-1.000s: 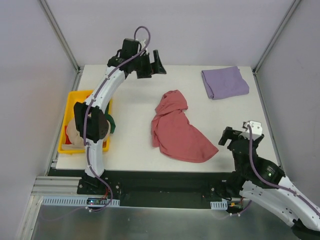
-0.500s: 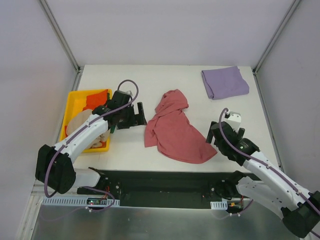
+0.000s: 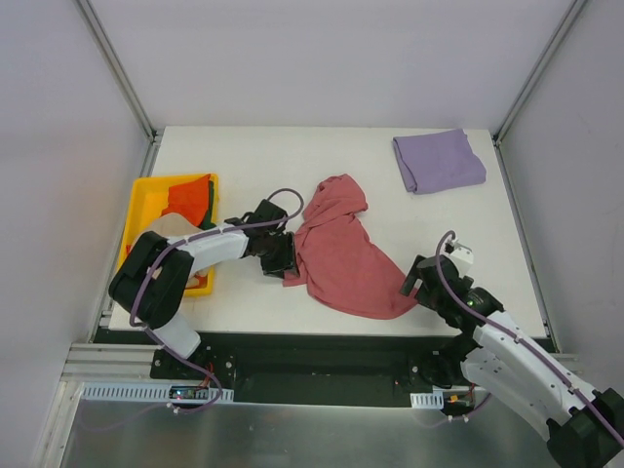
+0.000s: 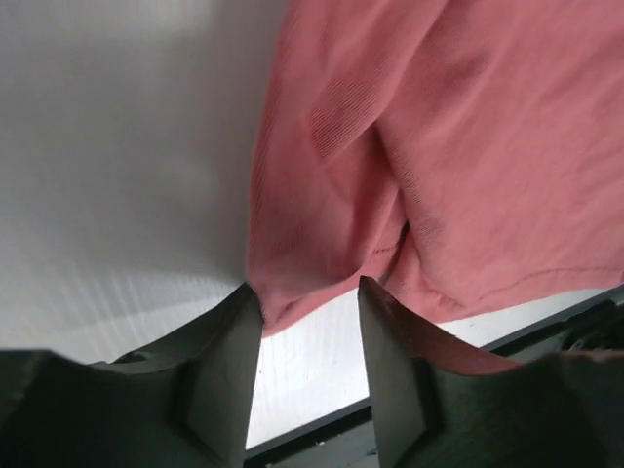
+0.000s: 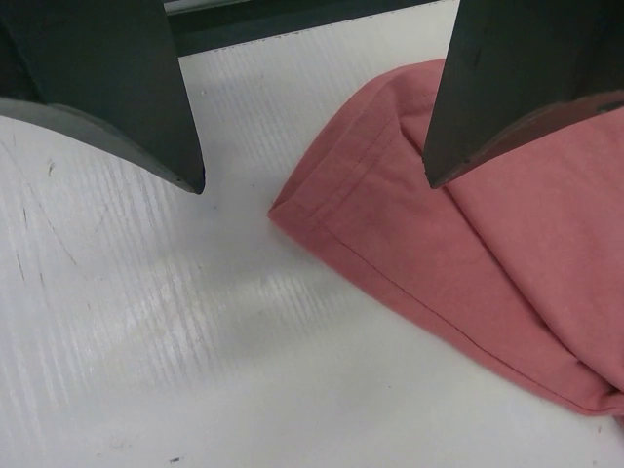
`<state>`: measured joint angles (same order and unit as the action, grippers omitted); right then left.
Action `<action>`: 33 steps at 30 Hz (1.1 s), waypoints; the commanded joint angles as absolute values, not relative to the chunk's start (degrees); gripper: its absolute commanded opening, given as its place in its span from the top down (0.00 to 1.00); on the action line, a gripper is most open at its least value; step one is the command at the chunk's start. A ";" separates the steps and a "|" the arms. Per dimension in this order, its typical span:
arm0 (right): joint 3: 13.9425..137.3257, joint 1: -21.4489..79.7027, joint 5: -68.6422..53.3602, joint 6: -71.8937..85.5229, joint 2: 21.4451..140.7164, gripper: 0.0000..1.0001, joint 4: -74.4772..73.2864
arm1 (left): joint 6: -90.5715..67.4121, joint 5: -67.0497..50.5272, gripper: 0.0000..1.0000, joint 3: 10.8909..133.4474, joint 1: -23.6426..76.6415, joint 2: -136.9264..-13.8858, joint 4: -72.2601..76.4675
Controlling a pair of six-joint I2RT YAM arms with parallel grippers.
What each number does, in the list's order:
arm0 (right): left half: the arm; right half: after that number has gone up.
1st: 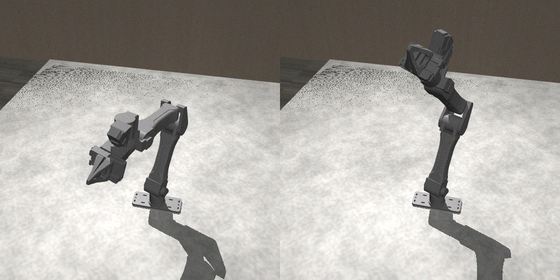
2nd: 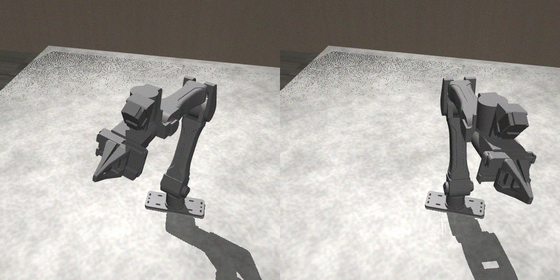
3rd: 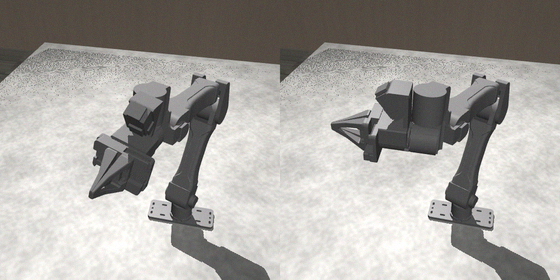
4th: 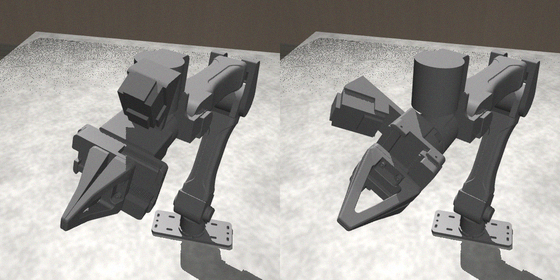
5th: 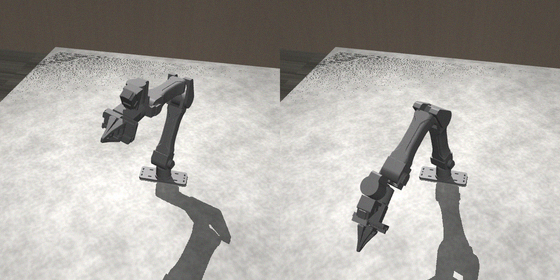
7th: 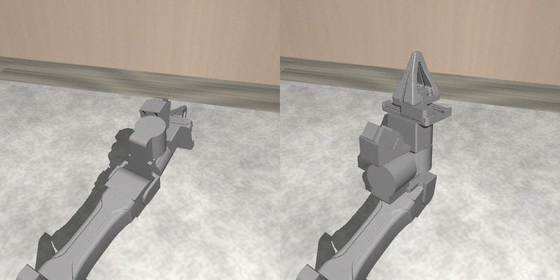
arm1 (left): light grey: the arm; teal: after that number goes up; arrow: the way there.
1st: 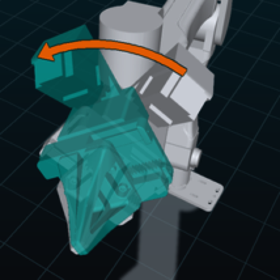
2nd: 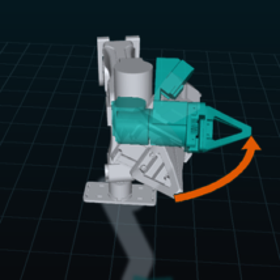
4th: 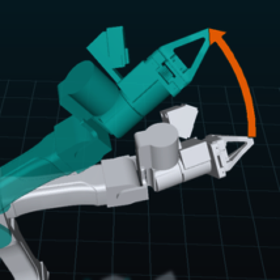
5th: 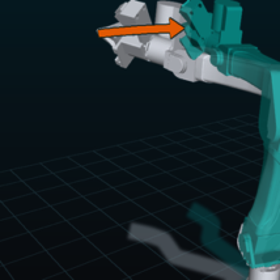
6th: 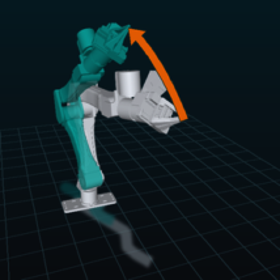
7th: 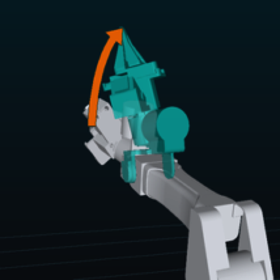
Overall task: Fold and stack the t-shirts
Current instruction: Flatten out the tshirt
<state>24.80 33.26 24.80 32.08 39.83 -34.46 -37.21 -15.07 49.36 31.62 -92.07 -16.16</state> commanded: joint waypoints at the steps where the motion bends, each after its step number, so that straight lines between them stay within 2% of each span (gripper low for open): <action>1: 24.35 32.70 24.87 35.77 39.20 0.04 -32.43 | -37.79 -17.66 0.65 50.10 32.87 -95.01 -13.89; 3: 24.26 32.78 25.48 36.03 39.55 0.04 -31.82 | -38.23 -15.83 0.79 48.87 33.40 -94.66 -14.15; 5: 24.26 32.70 26.10 35.86 40.42 0.04 -31.38 | -38.67 -14.07 1.00 48.08 33.49 -94.22 -14.76; 16: 28.47 32.52 23.82 33.84 54.21 0.01 -30.94 | -37.53 -10.54 1.00 45.53 33.75 -86.14 -19.42; 23: 28.48 32.61 16.44 34.10 62.31 0.24 -28.13 | -37.79 -12.31 1.00 43.95 33.84 -84.64 -19.51; 27: 26.37 32.61 17.22 34.19 64.50 0.25 -24.01 | -37.71 -12.48 1.00 44.03 33.84 -83.24 -19.42; 29: 26.54 32.61 18.45 34.19 66.17 0.31 -22.94 | -37.62 -12.65 1.00 44.47 33.84 -82.62 -19.42; 31: 27.16 32.61 19.33 34.01 67.15 0.41 -21.98 | -37.53 -13.70 1.00 45.08 33.84 -82.18 -19.51; 33: 27.68 32.52 19.86 34.10 68.11 0.58 -20.75 | -37.62 -13.63 1.00 45.44 33.84 -81.57 -19.51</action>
<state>28.29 32.73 21.78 32.62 65.08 -24.10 -38.15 -12.32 44.23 33.08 -84.20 -18.22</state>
